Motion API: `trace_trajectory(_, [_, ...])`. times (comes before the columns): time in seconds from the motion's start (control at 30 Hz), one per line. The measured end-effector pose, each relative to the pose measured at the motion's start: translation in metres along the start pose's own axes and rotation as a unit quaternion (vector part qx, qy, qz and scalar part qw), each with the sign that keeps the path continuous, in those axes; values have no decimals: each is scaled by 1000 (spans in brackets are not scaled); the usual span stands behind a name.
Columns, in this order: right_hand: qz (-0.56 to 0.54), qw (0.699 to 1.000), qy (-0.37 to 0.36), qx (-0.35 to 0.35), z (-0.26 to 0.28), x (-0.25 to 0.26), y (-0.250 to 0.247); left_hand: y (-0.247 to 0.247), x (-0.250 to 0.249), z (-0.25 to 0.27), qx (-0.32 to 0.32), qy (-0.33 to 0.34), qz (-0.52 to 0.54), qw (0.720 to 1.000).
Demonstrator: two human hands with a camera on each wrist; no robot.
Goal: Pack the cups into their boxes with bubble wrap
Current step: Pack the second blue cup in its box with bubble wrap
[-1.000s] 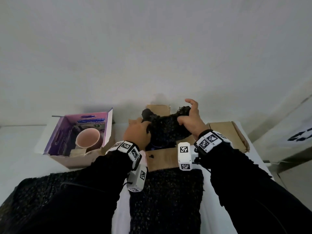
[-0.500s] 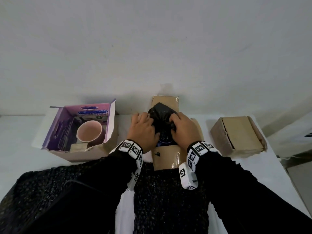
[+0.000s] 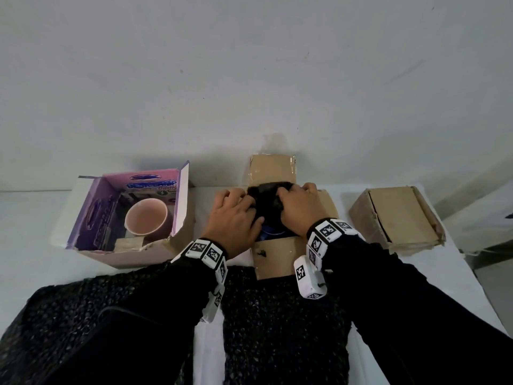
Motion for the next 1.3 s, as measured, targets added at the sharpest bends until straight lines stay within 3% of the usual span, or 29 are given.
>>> trace_trajectory(0.07, [0,999,-7,-53,2,-5,1,2,-1,2,19,13,10,1000])
trace_trajectory(0.17, [-87,987,31,-129,4,-14,-4,4,-2,0,56,27,9,998])
trace_trajectory(0.23, [-95,988,43,-115,1,-15,-5,4,-3,-2,67,33,4,997])
trace_trajectory(0.4, [-16,991,-23,-134,1,-2,-8,8,-5,-2,107,46,4,993])
trace_trajectory(0.57, [99,986,11,-131,-3,3,-1,13,0,4,111,53,24,992])
trace_trajectory(0.67, [90,993,20,-74,-3,3,0,12,-2,4,114,58,16,992])
trace_trajectory(0.8, [66,996,16,-63,2,-3,2,10,-6,4,94,50,26,994])
trace_trajectory(0.97, [-58,994,36,-89,5,-15,-6,12,-7,5,87,29,35,995])
trace_trajectory(1.03, [-80,987,10,-136,5,-10,-15,10,-5,4,91,33,33,995])
trace_trajectory(1.13, [-36,983,-8,-182,0,-7,-15,6,-2,5,88,36,29,995])
trace_trajectory(1.3, [74,985,-13,-157,2,-5,-3,6,-1,10,58,35,21,997])
Point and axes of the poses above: each hand's wrist, its own z-axis away from the middle knuckle, its own y-axis out of the palm, x = y × z, the point moved 4 cm from there along -z, towards the middle knuckle, and after that the axes turned 14 degrees about y, right-handed, at the moved point
